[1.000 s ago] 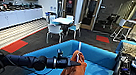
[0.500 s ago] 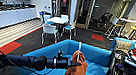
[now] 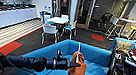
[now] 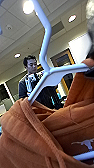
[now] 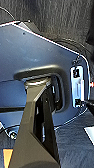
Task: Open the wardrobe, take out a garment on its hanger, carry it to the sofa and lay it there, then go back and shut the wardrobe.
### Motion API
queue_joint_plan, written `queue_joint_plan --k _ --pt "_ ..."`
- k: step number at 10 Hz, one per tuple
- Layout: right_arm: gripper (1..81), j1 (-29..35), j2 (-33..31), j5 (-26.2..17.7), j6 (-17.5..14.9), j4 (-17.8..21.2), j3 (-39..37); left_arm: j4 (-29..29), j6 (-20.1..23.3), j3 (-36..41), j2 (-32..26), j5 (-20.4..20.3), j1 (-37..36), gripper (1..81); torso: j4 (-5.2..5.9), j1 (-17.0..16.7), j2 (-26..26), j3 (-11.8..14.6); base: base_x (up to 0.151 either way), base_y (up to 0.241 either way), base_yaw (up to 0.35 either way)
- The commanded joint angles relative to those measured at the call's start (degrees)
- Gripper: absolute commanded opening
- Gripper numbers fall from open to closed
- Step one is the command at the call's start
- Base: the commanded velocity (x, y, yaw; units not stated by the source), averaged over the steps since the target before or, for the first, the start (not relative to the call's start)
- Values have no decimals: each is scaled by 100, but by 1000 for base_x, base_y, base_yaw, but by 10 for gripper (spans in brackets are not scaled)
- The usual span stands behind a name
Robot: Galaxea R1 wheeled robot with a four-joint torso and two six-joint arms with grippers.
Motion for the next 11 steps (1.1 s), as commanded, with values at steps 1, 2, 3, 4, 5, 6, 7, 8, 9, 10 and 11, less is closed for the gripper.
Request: queue_joint_plan --k 1,2,3,4,5,6,7,8,9,10,11 --pt "811 53 -38 -353 -15 -64 32 187 63 307 -16 -553 -932 10 0 0 0 0 0 0 0" --pt "811 53 -38 -353 -24 -64 32 204 63 307 -16 -553 -940 10 0 0 0 0 0 0 0" --pt "811 53 -38 -362 -24 -64 32 257 63 307 -16 -562 -932 10 0 0 0 0 0 0 0" --pt "811 53 -30 -353 -24 -64 32 257 63 307 -16 -562 -932 10 0 0 0 0 0 0 0" --pt "811 53 -30 -353 -32 -64 32 257 63 307 -16 -562 -932 10 0 0 0 0 0 0 0" --pt "811 53 -30 -353 -32 -64 32 257 63 325 -16 -571 -932 10 0 0 0 0 70 0 0" --pt "811 53 -30 -353 -41 -64 32 258 63 342 -16 -580 -932 10 0 -1 0 0 73 0 0" --pt "811 53 -30 -353 -50 -64 32 257 63 351 -16 -580 -932 10 0 -1 -7 2 75 0 0" --pt "811 45 -30 -353 -50 -64 32 257 63 360 -8 -580 -932 10 0 -1 -7 2 77 0 0" --pt "811 44 -21 -353 -59 -64 32 266 63 360 -8 -580 -932 10 0 2 -5 0 77 0 0" --pt "811 44 -21 -353 -59 -64 32 257 63 360 -8 -580 -932 10 0 0 -5 2 77 0 0"
